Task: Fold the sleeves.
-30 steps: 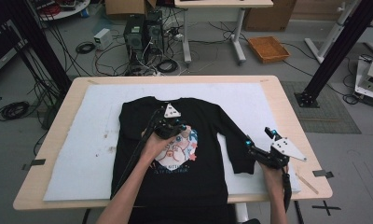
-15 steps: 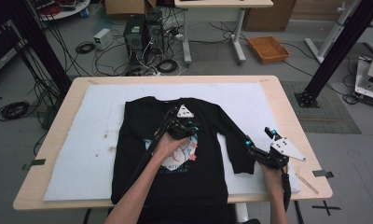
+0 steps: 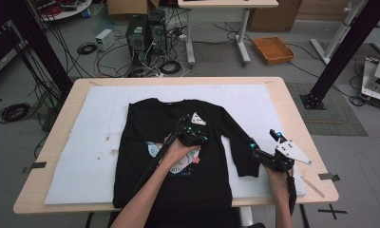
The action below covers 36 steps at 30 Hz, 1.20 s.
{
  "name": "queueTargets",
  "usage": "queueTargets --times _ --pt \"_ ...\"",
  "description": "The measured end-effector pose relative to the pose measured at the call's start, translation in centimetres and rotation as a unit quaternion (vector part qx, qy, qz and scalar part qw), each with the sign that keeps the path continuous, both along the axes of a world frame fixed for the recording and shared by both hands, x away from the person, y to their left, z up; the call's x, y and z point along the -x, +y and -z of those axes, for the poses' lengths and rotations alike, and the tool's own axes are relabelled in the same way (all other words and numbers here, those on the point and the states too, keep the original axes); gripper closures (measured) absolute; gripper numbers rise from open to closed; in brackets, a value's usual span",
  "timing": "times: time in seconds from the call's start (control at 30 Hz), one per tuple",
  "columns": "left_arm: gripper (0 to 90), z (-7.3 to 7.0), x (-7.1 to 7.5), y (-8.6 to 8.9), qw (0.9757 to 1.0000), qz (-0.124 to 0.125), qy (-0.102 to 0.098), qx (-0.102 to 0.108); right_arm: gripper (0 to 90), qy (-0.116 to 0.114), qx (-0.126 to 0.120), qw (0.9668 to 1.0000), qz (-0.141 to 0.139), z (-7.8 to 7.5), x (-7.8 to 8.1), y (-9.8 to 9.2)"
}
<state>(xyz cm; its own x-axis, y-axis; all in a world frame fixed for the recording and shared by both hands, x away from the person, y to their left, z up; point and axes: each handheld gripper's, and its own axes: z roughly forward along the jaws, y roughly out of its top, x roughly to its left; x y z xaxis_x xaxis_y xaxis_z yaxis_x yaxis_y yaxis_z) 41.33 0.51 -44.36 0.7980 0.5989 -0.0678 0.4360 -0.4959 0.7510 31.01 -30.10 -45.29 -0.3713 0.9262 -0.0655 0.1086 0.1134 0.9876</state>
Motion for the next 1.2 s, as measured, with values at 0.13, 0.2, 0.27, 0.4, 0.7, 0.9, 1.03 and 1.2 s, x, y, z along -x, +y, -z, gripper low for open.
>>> queueTargets --times 0.13,0.2,0.27,0.4,0.7,0.9,1.03,1.2 --pt "74.7 -0.1 0.2 -0.1 0.9999 0.015 0.001 -0.004 20.7 0.001 -0.001 1.0 0.0 0.0 0.0 0.0" --pt "70.9 -0.1 0.3 -0.2 0.9998 0.018 0.0 -0.003 20.7 0.0 0.0 1.0 0.0 0.0 0.0 0.0" --pt "62.0 -0.1 0.5 -0.3 0.9996 0.028 0.0 -0.006 20.7 -0.002 0.001 1.0 -0.001 0.0 0.0 0.0" --pt "47.7 -0.7 0.9 -0.2 0.9995 0.032 -0.003 0.004 20.7 0.0 -0.002 1.0 -0.001 0.0 0.1 0.0" --pt "34.7 -3.7 1.4 2.9 0.9986 0.017 -0.032 0.038 20.7 0.007 -0.002 1.0 -0.003 0.0 -0.1 0.0" --pt "33.3 -4.9 1.7 6.9 0.9963 -0.016 -0.083 0.011 20.7 0.011 -0.005 0.9999 -0.001 0.0 -0.2 0.0" --pt "33.1 -5.5 2.0 10.9 0.9928 -0.044 -0.103 0.042 20.7 0.009 -0.001 1.0 0.001 0.0 -0.2 0.0" --pt "33.4 -6.1 3.1 17.1 0.9897 -0.095 -0.091 0.057 20.7 0.013 0.008 0.9999 0.0 -0.1 -0.3 0.1"
